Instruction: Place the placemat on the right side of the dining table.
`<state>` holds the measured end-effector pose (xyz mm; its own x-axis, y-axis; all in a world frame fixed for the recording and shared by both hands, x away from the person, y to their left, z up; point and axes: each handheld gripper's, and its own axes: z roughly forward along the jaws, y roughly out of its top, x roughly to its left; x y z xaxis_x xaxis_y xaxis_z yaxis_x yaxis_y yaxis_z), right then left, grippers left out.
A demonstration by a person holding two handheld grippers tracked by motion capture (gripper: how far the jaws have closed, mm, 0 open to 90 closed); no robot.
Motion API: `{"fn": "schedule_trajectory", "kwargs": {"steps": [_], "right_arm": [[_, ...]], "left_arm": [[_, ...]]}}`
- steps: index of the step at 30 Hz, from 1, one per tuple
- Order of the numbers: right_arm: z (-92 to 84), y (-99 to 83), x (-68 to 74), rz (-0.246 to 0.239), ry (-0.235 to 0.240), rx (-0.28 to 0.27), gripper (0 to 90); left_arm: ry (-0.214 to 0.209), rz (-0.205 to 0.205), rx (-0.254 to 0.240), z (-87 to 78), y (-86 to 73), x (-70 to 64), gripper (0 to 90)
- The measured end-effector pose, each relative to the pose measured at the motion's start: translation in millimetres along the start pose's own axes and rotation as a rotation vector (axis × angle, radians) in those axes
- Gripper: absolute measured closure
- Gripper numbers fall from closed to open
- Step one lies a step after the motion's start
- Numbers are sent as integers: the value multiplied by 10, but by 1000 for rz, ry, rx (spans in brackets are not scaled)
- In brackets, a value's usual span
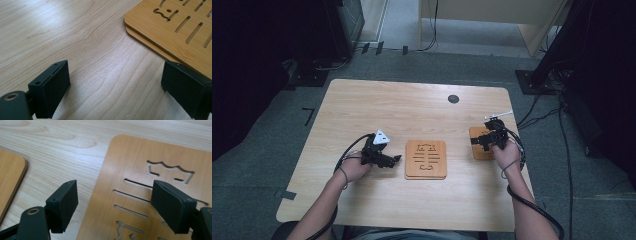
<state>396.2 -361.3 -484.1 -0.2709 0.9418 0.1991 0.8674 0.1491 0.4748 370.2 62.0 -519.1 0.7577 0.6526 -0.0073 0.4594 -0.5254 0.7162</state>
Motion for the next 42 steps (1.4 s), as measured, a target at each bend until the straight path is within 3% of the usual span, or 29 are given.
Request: {"fn": "schedule_trajectory", "kwargs": {"steps": [8, 27, 42], "right_arm": [[54, -8, 172, -47, 15, 9, 217], [180, 12, 564, -123, 80, 7, 213], [302, -19, 859, -201, 113, 38, 207]], "left_arm": [[-8, 13, 15, 21, 14, -6, 21], [-9, 12, 14, 28, 18, -9, 14], [-8, 11, 16, 29, 20, -11, 13]]}}
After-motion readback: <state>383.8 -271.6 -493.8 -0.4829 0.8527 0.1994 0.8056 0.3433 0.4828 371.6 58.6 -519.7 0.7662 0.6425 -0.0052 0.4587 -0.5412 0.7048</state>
